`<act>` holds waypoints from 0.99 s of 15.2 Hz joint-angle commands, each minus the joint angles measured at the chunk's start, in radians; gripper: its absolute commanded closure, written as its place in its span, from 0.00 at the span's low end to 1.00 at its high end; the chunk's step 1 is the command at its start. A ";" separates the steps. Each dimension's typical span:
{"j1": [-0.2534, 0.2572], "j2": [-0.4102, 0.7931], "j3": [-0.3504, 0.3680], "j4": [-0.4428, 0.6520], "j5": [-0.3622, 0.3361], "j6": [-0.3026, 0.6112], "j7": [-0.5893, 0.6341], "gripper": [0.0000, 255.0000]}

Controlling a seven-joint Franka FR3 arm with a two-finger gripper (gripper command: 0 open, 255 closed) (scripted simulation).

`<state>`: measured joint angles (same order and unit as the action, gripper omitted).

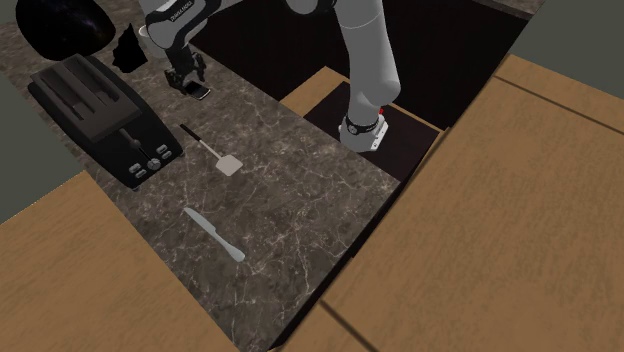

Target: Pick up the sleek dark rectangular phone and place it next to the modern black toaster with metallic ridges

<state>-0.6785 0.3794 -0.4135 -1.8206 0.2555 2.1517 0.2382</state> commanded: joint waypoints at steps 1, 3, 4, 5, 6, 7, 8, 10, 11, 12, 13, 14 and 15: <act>0.000 0.000 0.000 0.000 0.000 0.000 0.000 0.00; 0.000 0.000 0.000 0.000 0.000 0.000 0.000 0.00; 0.002 -0.016 -0.005 0.013 -0.010 -0.027 0.006 0.00; 0.003 -0.031 -0.009 0.027 -0.019 -0.055 0.012 0.00; 0.004 -0.044 -0.013 0.043 -0.028 -0.083 0.018 0.00; 0.004 -0.054 -0.016 0.056 -0.034 -0.105 0.022 0.00; 0.004 -0.054 -0.016 0.056 -0.034 -0.105 0.022 0.00; 0.004 -0.054 -0.016 0.056 -0.034 -0.105 0.022 0.00; 0.004 -0.054 -0.016 0.056 -0.034 -0.105 0.022 0.00; 0.004 -0.054 -0.016 0.056 -0.034 -0.105 0.022 0.00; 0.004 -0.054 -0.016 0.056 -0.034 -0.105 0.022 0.00; 0.004 -0.054 -0.016 0.056 -0.034 -0.105 0.022 0.00; 0.004 -0.054 -0.016 0.056 -0.034 -0.105 0.022 0.00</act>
